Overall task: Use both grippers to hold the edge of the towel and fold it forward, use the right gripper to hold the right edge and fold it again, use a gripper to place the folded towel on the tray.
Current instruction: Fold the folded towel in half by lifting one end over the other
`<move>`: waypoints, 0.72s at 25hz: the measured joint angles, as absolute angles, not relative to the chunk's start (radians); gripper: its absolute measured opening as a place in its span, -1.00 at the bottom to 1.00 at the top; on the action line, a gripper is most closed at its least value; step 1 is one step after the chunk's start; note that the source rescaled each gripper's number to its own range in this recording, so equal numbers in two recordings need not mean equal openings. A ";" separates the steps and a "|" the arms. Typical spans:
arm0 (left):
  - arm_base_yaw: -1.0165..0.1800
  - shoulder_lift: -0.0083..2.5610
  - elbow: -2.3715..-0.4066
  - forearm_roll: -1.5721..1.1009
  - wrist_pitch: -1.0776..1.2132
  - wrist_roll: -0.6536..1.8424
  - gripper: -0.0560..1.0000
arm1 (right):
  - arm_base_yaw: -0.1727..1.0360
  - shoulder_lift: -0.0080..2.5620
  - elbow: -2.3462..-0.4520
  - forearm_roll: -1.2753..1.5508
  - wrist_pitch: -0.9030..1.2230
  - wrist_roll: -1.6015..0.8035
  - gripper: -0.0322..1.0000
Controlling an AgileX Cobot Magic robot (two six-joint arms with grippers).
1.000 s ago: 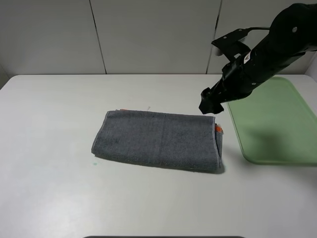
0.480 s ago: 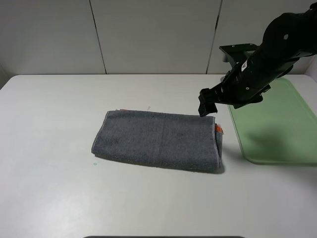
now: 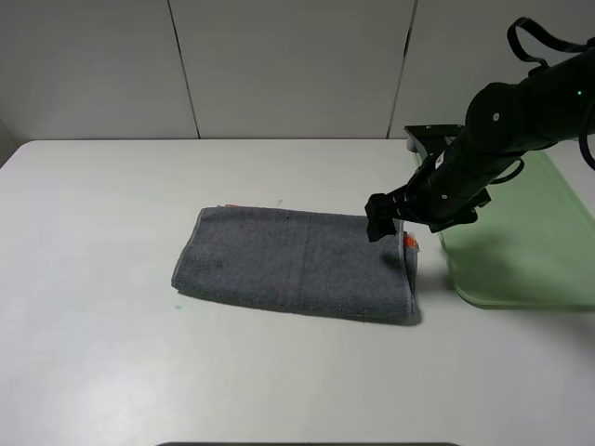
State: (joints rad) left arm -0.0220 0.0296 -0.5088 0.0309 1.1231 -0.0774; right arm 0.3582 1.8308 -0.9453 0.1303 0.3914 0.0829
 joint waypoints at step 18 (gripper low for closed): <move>-0.022 0.030 -0.509 0.031 1.123 -0.077 1.00 | 0.347 1.884 -0.765 0.201 0.144 0.086 1.00</move>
